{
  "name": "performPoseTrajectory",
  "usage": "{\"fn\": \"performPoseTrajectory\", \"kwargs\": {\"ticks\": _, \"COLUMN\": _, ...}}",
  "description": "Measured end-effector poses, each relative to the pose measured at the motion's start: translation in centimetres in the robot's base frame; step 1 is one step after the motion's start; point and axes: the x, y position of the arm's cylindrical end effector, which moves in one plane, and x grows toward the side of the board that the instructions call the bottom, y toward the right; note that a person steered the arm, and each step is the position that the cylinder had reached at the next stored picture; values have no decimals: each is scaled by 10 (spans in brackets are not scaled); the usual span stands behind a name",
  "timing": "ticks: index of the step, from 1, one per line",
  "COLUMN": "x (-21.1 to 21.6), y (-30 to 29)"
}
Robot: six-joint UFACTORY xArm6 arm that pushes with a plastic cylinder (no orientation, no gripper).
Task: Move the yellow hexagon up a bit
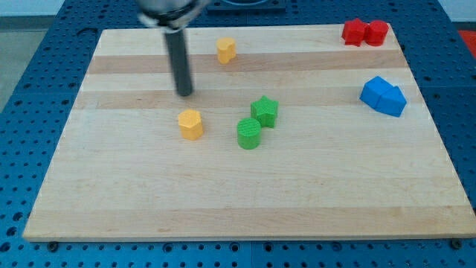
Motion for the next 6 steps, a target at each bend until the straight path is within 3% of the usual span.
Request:
{"fn": "performPoseTrajectory", "kwargs": {"ticks": 1, "x": 70, "y": -53}}
{"fn": "performPoseTrajectory", "kwargs": {"ticks": 2, "x": 117, "y": -41}}
{"fn": "performPoseTrajectory", "kwargs": {"ticks": 4, "x": 102, "y": 29}}
{"fn": "performPoseTrajectory", "kwargs": {"ticks": 6, "x": 35, "y": 37}}
